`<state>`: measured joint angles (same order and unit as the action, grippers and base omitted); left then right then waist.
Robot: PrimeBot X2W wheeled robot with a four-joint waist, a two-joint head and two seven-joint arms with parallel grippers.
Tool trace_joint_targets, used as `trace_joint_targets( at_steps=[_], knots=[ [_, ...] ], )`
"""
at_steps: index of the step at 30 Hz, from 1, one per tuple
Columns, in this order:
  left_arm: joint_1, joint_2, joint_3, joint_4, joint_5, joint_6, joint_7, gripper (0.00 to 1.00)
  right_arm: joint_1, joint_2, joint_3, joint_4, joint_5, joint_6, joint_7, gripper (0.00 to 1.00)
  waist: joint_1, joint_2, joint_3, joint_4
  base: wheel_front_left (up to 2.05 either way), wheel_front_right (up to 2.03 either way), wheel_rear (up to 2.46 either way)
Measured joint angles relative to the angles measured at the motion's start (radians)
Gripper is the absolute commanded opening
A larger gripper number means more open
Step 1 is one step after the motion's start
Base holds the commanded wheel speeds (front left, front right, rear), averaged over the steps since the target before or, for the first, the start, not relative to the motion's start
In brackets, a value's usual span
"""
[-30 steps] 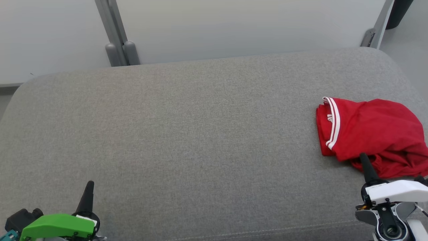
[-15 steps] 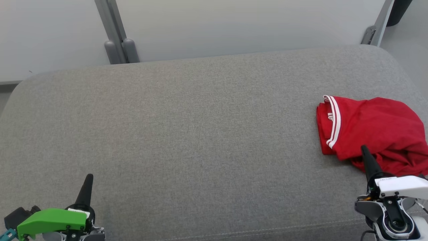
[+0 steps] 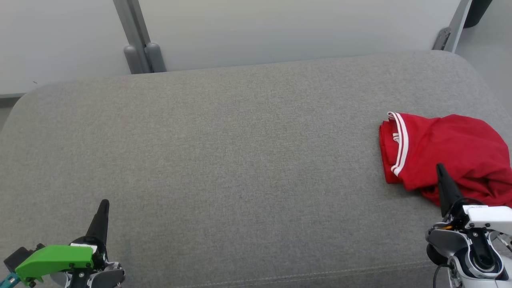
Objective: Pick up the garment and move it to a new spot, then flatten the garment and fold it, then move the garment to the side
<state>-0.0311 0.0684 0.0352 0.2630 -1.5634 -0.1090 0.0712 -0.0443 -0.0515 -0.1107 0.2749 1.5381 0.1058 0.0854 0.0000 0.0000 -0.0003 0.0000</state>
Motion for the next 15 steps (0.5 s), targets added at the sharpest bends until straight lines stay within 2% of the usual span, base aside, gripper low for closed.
trace_joint_targets(
  at_steps=[5, 15],
  knots=[
    [-0.017, -0.016, 0.017, 0.01, -0.05, -0.01, 0.017, 0.0, -0.013, 0.008, -0.014, 0.002, 0.064, 0.009, 0.014, 0.0, 0.0, 0.0, 0.003, 0.0, 0.0, 0.0, 0.0],
    [-0.023, -0.017, 0.021, 0.014, -0.052, -0.011, 0.017, 0.0, -0.014, 0.009, -0.016, 0.003, 0.065, 0.009, 0.014, 0.0, 0.0, 0.0, 0.003, 0.0, 0.0, 0.0, 0.0]
  ],
)
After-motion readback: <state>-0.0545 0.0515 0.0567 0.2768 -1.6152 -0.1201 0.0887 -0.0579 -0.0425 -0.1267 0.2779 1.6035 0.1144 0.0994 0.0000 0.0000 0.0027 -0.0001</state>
